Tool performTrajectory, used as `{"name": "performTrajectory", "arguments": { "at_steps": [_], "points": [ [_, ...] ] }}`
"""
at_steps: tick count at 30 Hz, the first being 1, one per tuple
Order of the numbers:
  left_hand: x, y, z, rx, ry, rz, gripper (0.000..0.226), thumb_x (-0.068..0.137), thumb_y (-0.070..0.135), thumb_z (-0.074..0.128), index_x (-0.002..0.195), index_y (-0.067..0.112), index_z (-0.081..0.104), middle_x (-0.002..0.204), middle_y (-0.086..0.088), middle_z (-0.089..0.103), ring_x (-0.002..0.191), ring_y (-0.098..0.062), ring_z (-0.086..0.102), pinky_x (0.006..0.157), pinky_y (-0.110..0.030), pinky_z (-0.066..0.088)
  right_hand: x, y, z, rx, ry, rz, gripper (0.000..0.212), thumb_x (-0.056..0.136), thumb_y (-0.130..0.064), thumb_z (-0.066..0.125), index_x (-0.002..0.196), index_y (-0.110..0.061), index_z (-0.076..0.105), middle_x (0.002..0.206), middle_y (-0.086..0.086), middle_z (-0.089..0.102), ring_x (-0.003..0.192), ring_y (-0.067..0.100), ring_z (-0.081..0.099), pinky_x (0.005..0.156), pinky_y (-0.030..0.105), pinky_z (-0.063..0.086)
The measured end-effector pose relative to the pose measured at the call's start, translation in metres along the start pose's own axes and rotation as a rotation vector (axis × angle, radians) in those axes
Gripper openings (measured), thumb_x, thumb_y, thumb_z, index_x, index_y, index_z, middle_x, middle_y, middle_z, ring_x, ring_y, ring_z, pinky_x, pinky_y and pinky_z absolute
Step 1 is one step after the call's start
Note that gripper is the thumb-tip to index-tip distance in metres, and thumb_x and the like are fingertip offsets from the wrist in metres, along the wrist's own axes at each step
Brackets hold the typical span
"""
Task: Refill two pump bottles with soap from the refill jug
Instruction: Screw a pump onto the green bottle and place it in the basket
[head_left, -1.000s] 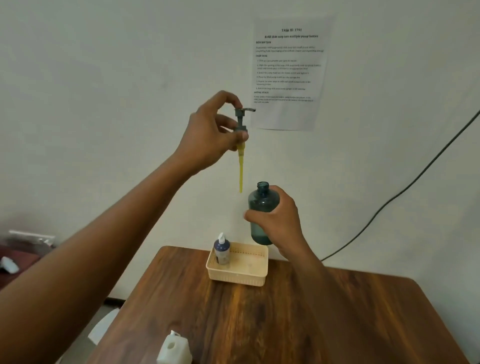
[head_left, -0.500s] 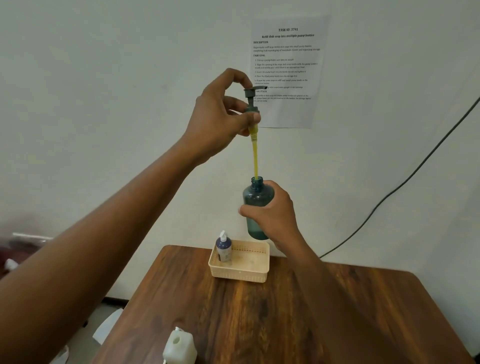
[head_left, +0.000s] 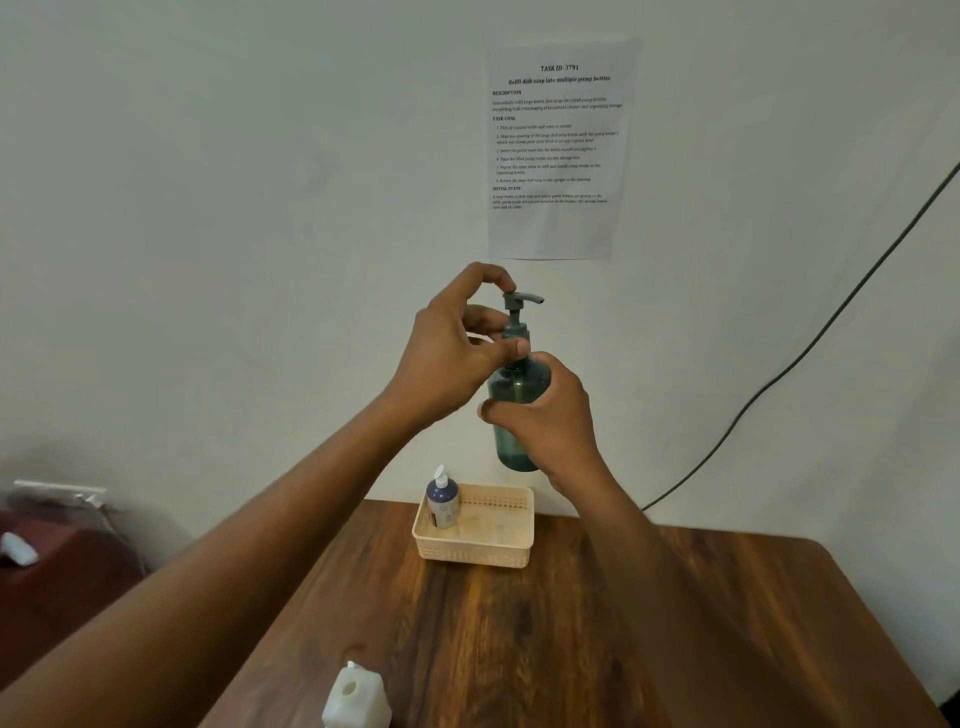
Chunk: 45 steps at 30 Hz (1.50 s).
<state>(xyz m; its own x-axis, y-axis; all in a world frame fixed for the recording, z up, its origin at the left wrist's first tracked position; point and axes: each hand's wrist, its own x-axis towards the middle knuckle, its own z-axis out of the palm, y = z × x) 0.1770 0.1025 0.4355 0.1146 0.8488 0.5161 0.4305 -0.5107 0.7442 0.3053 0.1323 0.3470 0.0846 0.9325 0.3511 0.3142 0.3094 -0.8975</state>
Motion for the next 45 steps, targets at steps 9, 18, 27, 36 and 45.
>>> {"name": "performTrajectory", "arguments": {
  "at_steps": [9, 18, 27, 36, 45],
  "points": [
    [-0.006, -0.005, 0.013, 0.012, 0.032, 0.016, 0.051, 0.084, 0.012, 0.084, 0.124, 0.026, 0.057, 0.095, -0.003, 0.077, 0.083, -0.018, 0.074, 0.078, -0.017, 0.059, 0.000, 0.006, -0.003, -0.023, 0.023, -0.002, 0.056, 0.072, -0.035, 0.088, 0.114, -0.040, 0.051, 0.098, -0.031, 0.051, 0.085, 0.000, 0.056, 0.068, 0.014, 0.040],
    [0.001, -0.005, 0.014, 0.028, -0.002, 0.013, 0.063, 0.083, 0.022, 0.086, 0.136, 0.030, 0.052, 0.110, 0.003, 0.072, 0.101, -0.016, 0.070, 0.093, -0.030, 0.060, 0.000, 0.004, -0.011, -0.015, 0.043, -0.001, 0.057, 0.074, -0.035, 0.087, 0.117, -0.039, 0.050, 0.110, -0.018, 0.056, 0.096, 0.010, 0.058, 0.074, 0.017, 0.043],
    [0.010, -0.001, 0.015, -0.052, 0.026, -0.003, 0.074, 0.078, 0.011, 0.089, 0.140, 0.029, 0.052, 0.090, 0.002, 0.072, 0.083, -0.010, 0.072, 0.078, -0.017, 0.059, -0.003, -0.005, -0.018, 0.020, 0.017, -0.010, 0.057, 0.072, -0.031, 0.088, 0.117, -0.037, 0.053, 0.108, -0.020, 0.060, 0.091, 0.004, 0.058, 0.074, 0.018, 0.045],
    [0.016, 0.003, 0.002, -0.207, -0.277, -0.099, 0.093, 0.090, 0.000, 0.075, 0.159, 0.038, 0.026, 0.130, -0.007, 0.069, 0.121, -0.023, 0.067, 0.107, -0.044, 0.054, -0.004, -0.004, -0.023, 0.042, 0.012, 0.019, 0.057, 0.072, -0.032, 0.087, 0.118, -0.038, 0.052, 0.107, -0.019, 0.059, 0.091, 0.008, 0.058, 0.074, 0.021, 0.047],
    [0.018, 0.002, 0.013, -0.169, -0.137, -0.039, 0.091, 0.082, -0.002, 0.082, 0.156, 0.029, 0.039, 0.083, 0.007, 0.073, 0.095, -0.016, 0.077, 0.091, -0.027, 0.060, -0.005, -0.006, -0.027, 0.027, 0.007, 0.032, 0.058, 0.070, -0.034, 0.087, 0.117, -0.038, 0.052, 0.105, -0.022, 0.058, 0.091, 0.004, 0.058, 0.071, 0.019, 0.045]
  ]
}}
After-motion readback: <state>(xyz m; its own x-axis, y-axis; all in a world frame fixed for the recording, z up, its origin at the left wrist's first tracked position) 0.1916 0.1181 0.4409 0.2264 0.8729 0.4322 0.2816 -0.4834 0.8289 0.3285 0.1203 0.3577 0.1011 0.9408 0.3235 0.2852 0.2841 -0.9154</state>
